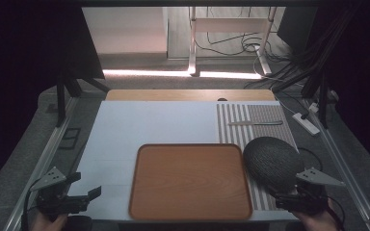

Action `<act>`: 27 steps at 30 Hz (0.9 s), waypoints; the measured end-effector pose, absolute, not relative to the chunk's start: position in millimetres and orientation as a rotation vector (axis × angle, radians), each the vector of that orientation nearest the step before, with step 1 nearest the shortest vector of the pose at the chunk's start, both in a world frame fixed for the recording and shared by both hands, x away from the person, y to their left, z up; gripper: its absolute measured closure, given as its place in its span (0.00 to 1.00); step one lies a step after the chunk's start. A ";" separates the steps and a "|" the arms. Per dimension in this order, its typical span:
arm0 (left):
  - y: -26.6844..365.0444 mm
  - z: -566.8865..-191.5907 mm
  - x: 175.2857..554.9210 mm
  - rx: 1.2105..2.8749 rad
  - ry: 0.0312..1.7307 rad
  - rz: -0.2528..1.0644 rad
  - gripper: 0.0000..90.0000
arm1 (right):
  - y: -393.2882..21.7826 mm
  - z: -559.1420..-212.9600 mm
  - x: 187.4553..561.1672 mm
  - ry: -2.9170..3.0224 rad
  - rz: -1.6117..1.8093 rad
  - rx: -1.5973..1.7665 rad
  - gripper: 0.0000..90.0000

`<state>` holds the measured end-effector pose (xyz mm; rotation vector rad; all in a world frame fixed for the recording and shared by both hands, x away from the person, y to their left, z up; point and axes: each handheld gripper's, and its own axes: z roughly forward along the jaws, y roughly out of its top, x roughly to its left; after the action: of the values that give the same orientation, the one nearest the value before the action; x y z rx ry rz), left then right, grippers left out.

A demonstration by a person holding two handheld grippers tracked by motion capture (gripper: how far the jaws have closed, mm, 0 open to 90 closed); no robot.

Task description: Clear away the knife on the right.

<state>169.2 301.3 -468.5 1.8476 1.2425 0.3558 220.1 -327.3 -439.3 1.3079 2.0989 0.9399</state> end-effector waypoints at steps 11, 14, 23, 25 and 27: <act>301.6 -468.7 168.1 1.846 1.250 0.358 0.03 | -326.6 -440.1 223.7 2.135 0.933 1.321 0.01; 301.7 -468.8 168.3 1.845 1.250 0.357 0.03 | -326.1 -440.4 223.9 2.140 0.926 1.319 0.01; 301.4 -468.7 168.1 1.846 1.251 0.360 0.03 | -323.5 -441.1 225.5 2.170 0.894 1.308 0.01; 301.3 -468.7 168.3 1.849 1.252 0.360 0.03 | -322.7 -441.3 226.1 2.177 0.888 1.306 0.01; 301.4 -468.7 168.4 1.850 1.252 0.360 0.03 | -322.2 -441.4 227.3 2.180 0.872 1.320 0.01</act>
<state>168.4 301.4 -468.7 1.8502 1.2521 0.3599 227.3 -322.2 -441.4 1.3205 2.1797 0.8721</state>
